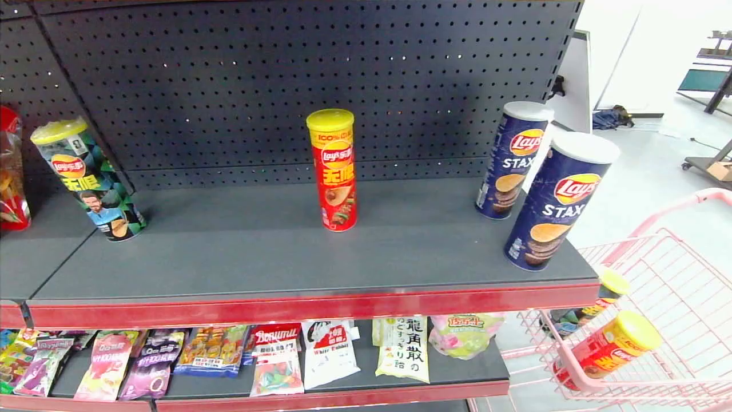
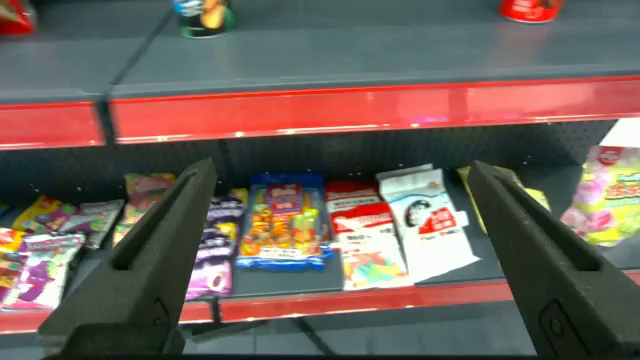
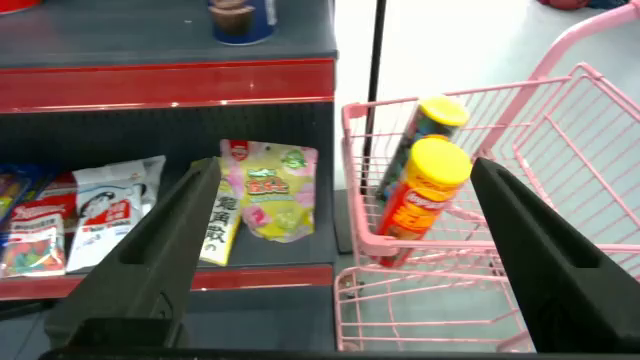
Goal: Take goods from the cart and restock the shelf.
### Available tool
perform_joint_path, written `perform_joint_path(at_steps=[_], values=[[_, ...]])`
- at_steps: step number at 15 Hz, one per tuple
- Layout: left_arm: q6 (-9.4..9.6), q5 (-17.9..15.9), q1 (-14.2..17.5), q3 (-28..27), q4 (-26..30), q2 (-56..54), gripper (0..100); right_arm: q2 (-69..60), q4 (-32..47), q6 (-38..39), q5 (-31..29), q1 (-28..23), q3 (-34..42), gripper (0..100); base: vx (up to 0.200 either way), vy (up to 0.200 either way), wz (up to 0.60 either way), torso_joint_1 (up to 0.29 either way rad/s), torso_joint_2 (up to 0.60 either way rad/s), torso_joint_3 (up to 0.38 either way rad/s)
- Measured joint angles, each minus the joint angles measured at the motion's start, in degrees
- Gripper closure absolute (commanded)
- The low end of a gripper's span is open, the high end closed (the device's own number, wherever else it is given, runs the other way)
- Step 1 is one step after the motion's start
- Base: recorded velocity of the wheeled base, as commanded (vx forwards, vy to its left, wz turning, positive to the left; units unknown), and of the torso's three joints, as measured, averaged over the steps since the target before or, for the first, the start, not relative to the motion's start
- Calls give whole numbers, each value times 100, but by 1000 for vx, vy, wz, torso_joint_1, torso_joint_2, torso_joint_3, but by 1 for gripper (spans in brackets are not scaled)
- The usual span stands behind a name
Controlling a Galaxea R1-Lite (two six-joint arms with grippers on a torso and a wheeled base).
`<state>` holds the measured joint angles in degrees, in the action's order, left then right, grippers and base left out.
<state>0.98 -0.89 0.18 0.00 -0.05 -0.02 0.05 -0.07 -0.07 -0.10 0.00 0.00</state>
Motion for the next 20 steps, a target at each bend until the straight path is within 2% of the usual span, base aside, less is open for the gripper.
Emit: perform_joint_path(at_steps=[7, 9, 20], values=[[0, 0, -2, 0, 0, 0, 0, 0, 0, 0, 0, 0, 0, 0, 0, -200, 0, 2, 1, 2], [0, 0, -2, 0, 0, 0, 0, 0, 0, 0, 2, 0, 0, 0, 0, 0, 0, 0, 0, 0], [-9, 0, 0, -2, 2, 0, 0, 0, 0, 7, 0, 0, 0, 0, 0, 0, -600, 1, 4, 3]])
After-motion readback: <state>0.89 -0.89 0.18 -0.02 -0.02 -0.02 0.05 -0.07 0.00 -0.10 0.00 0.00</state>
